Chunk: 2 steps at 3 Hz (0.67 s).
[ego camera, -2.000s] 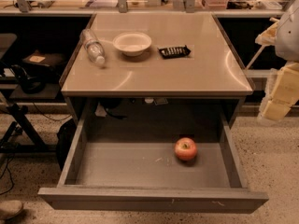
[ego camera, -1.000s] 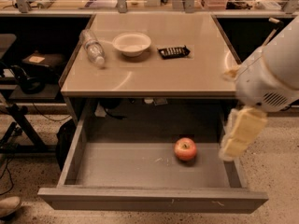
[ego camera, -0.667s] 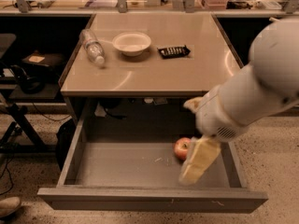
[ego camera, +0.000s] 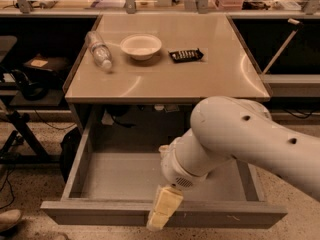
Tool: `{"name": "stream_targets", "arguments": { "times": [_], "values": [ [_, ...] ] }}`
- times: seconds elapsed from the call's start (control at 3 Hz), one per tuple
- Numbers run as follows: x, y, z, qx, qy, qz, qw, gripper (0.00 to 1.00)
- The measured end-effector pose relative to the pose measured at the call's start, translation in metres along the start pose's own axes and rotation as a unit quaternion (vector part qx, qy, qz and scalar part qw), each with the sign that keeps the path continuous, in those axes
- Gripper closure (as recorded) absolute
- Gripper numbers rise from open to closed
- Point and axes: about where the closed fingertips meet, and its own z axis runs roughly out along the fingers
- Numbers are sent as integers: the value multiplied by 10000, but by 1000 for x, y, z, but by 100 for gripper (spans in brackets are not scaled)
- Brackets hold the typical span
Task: Pick apple from top drawer and place on counter
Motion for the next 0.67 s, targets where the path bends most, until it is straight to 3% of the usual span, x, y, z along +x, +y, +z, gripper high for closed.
{"name": "stream_targets", "arguments": {
  "times": [0.33, 0.67],
  "values": [
    [5, -3, -2, 84, -152, 104, 9998, 0],
    [24, -45, -49, 735, -259, 223, 9967, 0]
  ]
}}
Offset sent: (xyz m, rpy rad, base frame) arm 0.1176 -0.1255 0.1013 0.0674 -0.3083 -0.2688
